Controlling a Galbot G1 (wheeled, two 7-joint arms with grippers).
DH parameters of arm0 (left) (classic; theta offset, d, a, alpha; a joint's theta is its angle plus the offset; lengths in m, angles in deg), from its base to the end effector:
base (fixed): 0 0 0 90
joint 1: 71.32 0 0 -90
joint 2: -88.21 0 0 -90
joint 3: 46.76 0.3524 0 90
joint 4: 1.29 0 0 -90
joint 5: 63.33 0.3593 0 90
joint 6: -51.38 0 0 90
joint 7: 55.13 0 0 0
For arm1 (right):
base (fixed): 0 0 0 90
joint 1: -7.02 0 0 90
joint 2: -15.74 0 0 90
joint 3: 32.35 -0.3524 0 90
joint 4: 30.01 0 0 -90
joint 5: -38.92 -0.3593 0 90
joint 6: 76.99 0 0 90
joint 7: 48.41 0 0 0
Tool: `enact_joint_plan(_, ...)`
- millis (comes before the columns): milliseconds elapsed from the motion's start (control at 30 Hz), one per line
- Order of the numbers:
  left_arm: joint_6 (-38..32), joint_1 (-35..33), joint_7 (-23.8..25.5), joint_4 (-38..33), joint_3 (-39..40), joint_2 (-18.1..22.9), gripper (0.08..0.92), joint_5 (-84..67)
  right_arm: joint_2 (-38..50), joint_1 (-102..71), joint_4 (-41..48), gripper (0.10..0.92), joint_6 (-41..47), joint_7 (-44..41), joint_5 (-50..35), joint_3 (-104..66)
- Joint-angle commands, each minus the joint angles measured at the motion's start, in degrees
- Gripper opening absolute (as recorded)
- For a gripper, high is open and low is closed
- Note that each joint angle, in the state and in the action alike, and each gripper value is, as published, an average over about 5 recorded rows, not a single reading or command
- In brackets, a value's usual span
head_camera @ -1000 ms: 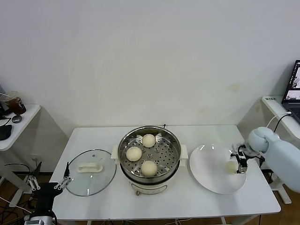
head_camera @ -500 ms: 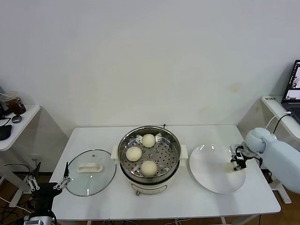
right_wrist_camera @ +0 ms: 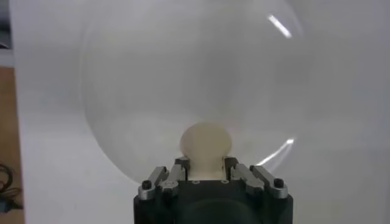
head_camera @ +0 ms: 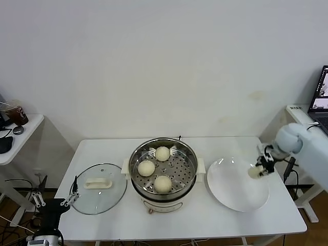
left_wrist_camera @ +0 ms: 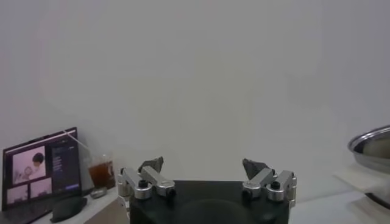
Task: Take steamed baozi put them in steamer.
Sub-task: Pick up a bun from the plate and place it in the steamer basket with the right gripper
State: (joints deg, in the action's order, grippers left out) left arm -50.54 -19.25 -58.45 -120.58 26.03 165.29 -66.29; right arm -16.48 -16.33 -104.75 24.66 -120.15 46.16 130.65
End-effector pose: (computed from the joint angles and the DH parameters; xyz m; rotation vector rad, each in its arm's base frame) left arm 0.1430 0.1299 -0.3034 -0.2323 2.9933 0.4683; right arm 0.5164 -0.2014 -0.1126 1.1896 -1.3641 1.3779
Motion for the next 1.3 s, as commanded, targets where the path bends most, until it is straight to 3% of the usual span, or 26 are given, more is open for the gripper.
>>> enact_joint_plan(33, 0.13, 0.17, 0.12, -0.15, 0.24, -0.31, 0.823, 0.06, -2.2, 33.44, -12.62, 0.391, 9.59, 1.37, -23.08, 25.04)
enact_joint_plan(300, 0.3, 0.75, 0.16, -0.34, 1.06, -0.18, 0.823, 0.22, -15.13, 40.6, -20.02, 0.391, 21.42, 10.1, -37.04, 33.56)
enact_joint_plan(433, 0.27, 0.71, 0.1, -0.29, 0.85, -0.02, 0.823, 0.19, -20.24, 37.9, -20.15, 0.391, 25.81, 14.1, -39.47, 34.05)
enact_joint_plan(800, 0.17, 0.02, 0.07, -1.29, -0.73, 0.04, 0.823, 0.06, -28.92, 26.92, -12.33, 0.39, 29.91, 18.22, -37.17, 33.68)
enact_joint_plan(1300, 0.15, 0.19, 0.11, -1.34, -0.77, 0.19, 0.823, 0.16, -31.03, 17.55, -4.89, 0.391, 29.6, 18.51, -28.11, 30.7)
